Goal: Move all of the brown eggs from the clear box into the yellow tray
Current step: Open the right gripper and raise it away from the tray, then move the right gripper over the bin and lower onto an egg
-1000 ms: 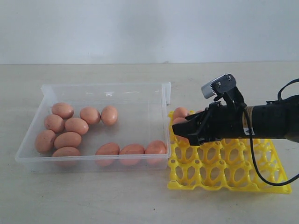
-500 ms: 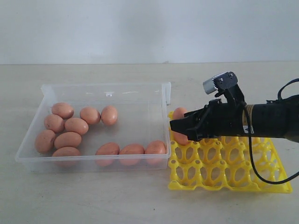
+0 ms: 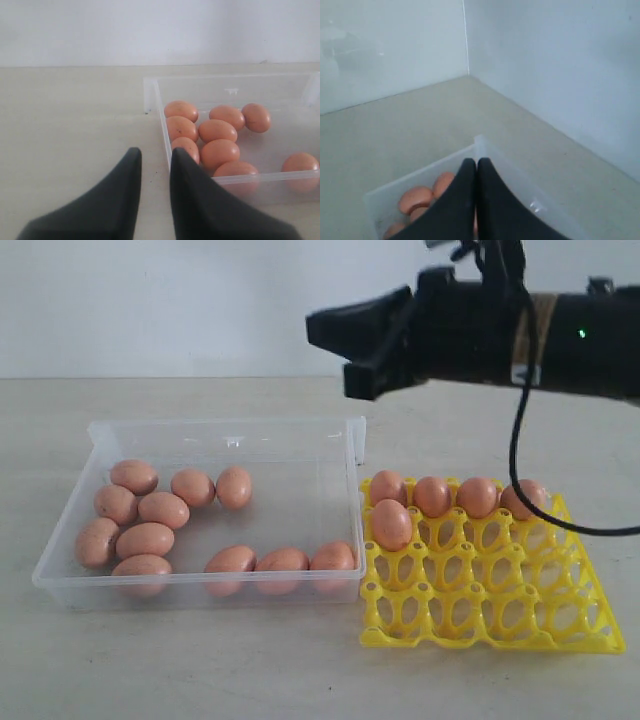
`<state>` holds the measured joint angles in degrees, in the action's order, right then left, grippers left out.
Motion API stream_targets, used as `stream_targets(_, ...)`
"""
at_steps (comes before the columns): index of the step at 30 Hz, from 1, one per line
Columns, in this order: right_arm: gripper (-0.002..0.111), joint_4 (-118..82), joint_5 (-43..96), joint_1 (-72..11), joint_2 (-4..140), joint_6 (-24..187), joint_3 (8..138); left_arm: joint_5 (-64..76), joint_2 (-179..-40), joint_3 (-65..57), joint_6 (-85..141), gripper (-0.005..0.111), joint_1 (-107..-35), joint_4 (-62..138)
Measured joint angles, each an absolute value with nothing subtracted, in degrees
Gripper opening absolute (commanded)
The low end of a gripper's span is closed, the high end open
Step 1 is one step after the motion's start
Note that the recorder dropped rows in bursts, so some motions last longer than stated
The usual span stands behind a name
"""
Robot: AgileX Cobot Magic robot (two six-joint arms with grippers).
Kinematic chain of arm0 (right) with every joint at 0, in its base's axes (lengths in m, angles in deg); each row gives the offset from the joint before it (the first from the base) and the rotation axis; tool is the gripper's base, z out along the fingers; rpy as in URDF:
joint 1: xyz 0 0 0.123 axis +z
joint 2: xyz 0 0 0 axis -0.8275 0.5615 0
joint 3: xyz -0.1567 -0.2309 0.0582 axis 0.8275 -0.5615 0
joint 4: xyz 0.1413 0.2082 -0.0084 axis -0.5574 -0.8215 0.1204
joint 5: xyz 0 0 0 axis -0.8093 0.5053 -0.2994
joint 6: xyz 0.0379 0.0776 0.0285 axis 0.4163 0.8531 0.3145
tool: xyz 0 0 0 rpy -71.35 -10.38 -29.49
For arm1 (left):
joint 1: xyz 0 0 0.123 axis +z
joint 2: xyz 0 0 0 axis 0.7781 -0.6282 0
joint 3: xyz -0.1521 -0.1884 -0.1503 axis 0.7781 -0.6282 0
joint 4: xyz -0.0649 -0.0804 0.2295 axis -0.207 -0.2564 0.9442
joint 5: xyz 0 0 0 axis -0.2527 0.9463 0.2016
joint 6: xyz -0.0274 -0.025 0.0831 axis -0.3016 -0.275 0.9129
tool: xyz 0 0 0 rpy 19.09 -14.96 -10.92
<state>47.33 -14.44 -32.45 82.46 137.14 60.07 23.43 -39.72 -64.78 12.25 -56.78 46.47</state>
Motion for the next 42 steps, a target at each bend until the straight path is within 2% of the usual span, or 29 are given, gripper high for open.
stream_targets(3, 0.000, 51.6, 5.0, -24.3, 80.6, 137.1, 66.7, 23.4, -39.7, -64.8, 12.3, 0.022, -56.8, 46.5)
stream_targets(8, 0.000, 51.1, 54.0, -11.9, 84.1, 126.6, 77.0, 23.4, -39.7, -64.8, 12.3, 0.022, -56.8, 46.5)
stream_targets(12, 0.000, 28.1, 81.1, -11.8, 91.0, 100.1, 89.7, 23.4, -39.7, -64.8, 12.3, 0.022, -56.8, 46.5)
stream_targets(15, 0.000, 5.3, 92.1, -13.6, 96.2, 86.0, 98.6, 23.4, -39.7, -64.8, 12.3, 0.022, -56.8, 46.5)
stream_targets(18, 0.000, -12.9, 94.1, -14.4, 100.2, 80.3, 106.0, 23.4, -39.7, -64.8, 12.3, 0.022, -56.8, 46.5)
stream_targets(22, 0.000, -27.4, 88.8, -14.4, 105.2, 78.6, 112.8, 23.4, -39.7, -64.8, 12.3, 0.022, -56.8, 46.5)
stream_targets(27, 0.000, -27.5, 80.2, -14.4, 112.9, 84.5, 114.6, 23.4, -39.7, -64.8, 12.3, 0.022, -56.8, 46.5)
stream_targets(32, 0.002, -25.1, 79.4, -14.4, 120.2, 87.8, 114.6, 23.4, -39.7, -64.8, 12.3, 0.022, -56.8, 46.5)
stream_targets(35, 0.016, -25.0, 79.0, -14.4, 122.4, 87.0, 114.6, 23.4, -39.7, -64.8, 12.3, 0.022, -56.8, 46.5)
stream_targets(39, 0.049, -25.0, 76.1, -14.4, 123.5, 85.6, 114.6, 23.4, -39.7, -64.8, 12.3, 0.022, -56.8, 46.5)
stream_targets(41, 0.059, -24.9, 73.2, -14.4, 123.7, 85.6, 114.6, 23.4, -39.7, -64.8, 12.3, 0.022, -56.8, 46.5)
stream_targets(42, 0.059, -24.9, 71.1, -14.4, 123.8, 86.2, 114.6, 23.4, -39.7, -64.8, 12.3, 0.022, -56.8, 46.5)
